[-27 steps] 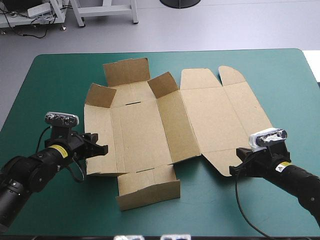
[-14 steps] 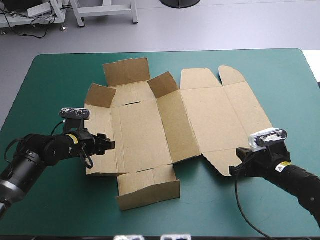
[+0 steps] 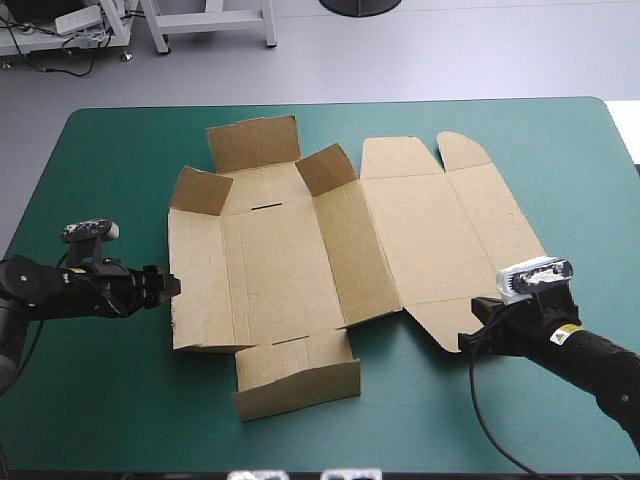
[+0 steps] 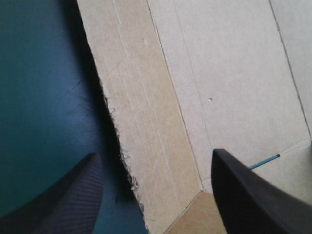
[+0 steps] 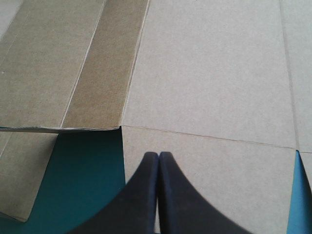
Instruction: Fold the box
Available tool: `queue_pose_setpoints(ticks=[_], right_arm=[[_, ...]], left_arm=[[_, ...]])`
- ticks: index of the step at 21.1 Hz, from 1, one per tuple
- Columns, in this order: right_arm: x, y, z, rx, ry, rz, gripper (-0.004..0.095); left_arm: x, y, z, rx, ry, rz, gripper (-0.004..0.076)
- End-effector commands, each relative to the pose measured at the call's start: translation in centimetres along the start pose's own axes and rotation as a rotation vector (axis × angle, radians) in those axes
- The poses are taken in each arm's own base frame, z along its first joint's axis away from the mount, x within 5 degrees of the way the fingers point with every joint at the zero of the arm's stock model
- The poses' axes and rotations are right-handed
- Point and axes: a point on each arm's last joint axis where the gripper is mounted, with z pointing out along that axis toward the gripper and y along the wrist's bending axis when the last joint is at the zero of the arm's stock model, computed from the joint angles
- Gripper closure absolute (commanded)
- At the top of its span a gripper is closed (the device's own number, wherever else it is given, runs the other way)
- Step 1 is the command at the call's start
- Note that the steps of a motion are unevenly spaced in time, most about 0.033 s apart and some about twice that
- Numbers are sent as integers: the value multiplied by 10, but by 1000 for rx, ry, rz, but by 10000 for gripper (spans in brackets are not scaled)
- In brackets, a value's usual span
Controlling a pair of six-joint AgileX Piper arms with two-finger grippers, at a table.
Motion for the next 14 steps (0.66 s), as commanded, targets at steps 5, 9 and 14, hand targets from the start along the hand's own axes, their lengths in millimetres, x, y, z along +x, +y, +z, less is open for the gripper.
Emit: queue_pose_setpoints(ticks=[5,9,14], right_arm=[[-13,3,-6,-7,-75,15,933],[-13,3,-6,-7,-75,15,933],[-13,3,-6,-11,-70,16,932]], left_arm=[[15,14,31,20,66,-69,257],[26,16,50,111,89,-71,257],[22,17,69,211,109,-83,258]])
